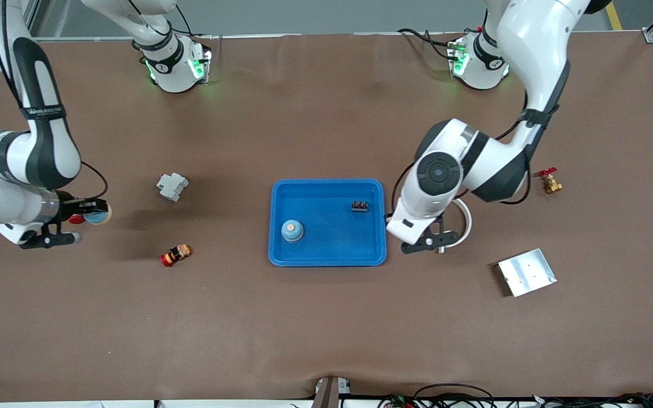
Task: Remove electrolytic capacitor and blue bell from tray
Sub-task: 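Lift the bell with the right gripper while the left gripper carries the capacitor, then set the bell by the red button while the left gripper places the capacitor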
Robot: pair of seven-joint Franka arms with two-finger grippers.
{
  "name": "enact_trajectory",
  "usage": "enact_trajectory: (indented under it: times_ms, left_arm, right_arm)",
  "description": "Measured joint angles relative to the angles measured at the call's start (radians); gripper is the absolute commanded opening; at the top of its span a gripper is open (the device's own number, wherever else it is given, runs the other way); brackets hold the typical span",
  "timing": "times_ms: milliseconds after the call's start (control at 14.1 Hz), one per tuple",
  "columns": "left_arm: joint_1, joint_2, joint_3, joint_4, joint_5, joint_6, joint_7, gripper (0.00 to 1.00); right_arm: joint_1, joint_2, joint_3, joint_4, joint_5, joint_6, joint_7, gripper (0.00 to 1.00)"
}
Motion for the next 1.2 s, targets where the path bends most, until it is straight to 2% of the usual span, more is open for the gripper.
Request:
enact_trajectory:
  times_ms: [142, 283, 425, 708, 1062, 1204]
  left_arm:
    - [0.039, -0.059, -0.002, -0.155, 0.0, 0.145, 0.07, 0.0]
    - [0.076, -0.094, -0.003, -0.31, 0.0, 0.303, 0.145, 0.0]
    - [0.121, -0.109, -0.003, -0.427, 0.0, 0.411, 0.238, 0.0]
    - [0.19, -0.112, -0.003, -0.537, 0.0, 0.524, 0.377, 0.0]
    - [0.214, -0.112, -0.003, -0.628, 0.0, 0.636, 0.448, 0.0]
    - [0.217, -0.11, -0.003, -0.661, 0.002, 0.69, 0.46, 0.0]
  right_arm:
    - [-0.065, -0.002, 0.0, -0.051, -0.002, 0.039, -0.061, 0.0]
    - [-0.076, -0.01, 0.001, -0.098, -0.003, 0.08, -0.067, 0.0]
    - [-0.076, -0.019, 0.006, -0.167, -0.003, 0.152, -0.067, 0.0]
    - [-0.092, -0.023, 0.006, -0.212, -0.005, 0.179, -0.087, 0.0]
    - [-0.116, -0.022, 0.006, -0.223, -0.007, 0.18, -0.1, 0.0]
    - [-0.118, -0.017, 0.006, -0.23, -0.008, 0.182, -0.1, 0.2]
